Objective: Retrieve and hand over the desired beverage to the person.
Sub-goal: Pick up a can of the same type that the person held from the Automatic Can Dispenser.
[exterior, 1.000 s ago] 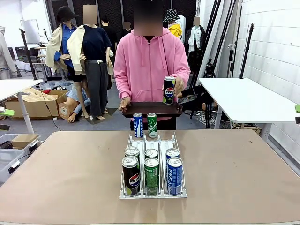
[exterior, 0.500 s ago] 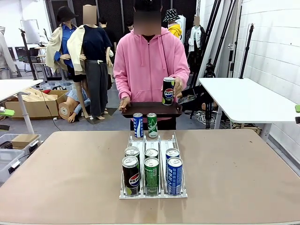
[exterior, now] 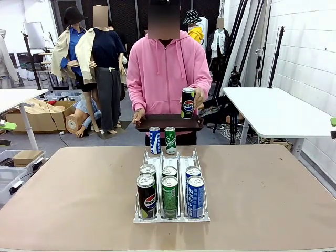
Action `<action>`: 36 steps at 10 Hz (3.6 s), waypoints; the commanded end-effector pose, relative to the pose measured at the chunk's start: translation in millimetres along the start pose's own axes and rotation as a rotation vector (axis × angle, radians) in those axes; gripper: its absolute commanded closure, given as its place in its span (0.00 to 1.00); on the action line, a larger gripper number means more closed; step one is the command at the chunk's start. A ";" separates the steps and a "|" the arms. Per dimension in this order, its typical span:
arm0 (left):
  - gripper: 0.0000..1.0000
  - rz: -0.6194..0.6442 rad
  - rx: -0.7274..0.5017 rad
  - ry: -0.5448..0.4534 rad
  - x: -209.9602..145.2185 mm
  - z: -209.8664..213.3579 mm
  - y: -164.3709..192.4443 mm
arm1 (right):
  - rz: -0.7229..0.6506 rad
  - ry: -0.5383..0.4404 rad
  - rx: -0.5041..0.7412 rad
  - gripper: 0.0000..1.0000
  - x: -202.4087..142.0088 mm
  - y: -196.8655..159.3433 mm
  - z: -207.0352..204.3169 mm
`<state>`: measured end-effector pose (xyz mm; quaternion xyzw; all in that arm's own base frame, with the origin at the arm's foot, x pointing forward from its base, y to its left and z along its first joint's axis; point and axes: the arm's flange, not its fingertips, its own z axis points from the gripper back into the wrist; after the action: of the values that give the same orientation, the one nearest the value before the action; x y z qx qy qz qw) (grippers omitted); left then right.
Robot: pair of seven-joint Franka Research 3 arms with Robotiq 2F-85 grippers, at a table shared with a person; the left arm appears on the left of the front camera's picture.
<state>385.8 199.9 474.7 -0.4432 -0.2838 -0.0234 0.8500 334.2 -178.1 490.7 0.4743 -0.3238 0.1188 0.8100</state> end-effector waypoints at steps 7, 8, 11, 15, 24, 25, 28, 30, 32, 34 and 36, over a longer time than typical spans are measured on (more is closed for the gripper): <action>0.00 0.000 -0.008 -0.006 -1.5 1.4 0.0 | 0.002 -0.006 0.012 0.00 0.8 -0.9 0.3; 0.00 0.000 -0.008 -0.006 -1.5 1.4 0.0 | 0.002 -0.006 0.012 0.00 0.8 -0.9 0.3; 0.00 0.000 -0.008 -0.006 -1.5 1.4 0.0 | 0.002 -0.006 0.012 0.00 0.8 -0.9 0.3; 0.00 0.000 -0.008 -0.006 -1.5 1.4 0.0 | 0.002 -0.006 0.012 0.00 0.8 -0.9 0.3; 0.00 0.123 -0.160 0.164 -29.7 -47.3 -67.3 | 0.002 -0.006 0.012 0.00 0.8 -0.9 0.3; 0.00 0.136 -0.165 0.195 -36.8 -60.3 -80.8 | 0.002 -0.006 0.012 0.00 0.8 -0.9 0.3; 0.00 0.114 -0.151 0.310 -53.4 -102.3 -123.0 | 0.002 -0.006 0.012 0.00 0.8 -0.9 0.3; 0.00 0.092 -0.112 0.371 -49.5 -121.6 -147.7 | 0.002 -0.006 0.012 0.00 0.8 -0.9 0.3; 0.00 0.081 -0.050 0.441 -44.1 -149.5 -167.7 | 0.002 -0.006 0.012 0.00 0.8 -0.9 0.3; 0.00 0.061 0.029 0.498 -45.1 -182.2 -181.7 | 0.002 -0.006 0.012 0.00 0.8 -0.9 0.3; 0.00 0.046 0.105 0.549 -44.2 -213.7 -193.0 | 0.002 -0.006 0.012 0.00 0.8 -0.9 0.3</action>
<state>380.4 -82.9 497.7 -0.4069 -0.0476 -0.1129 0.9052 334.7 -177.6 490.6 0.4736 -0.3228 0.1190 0.8108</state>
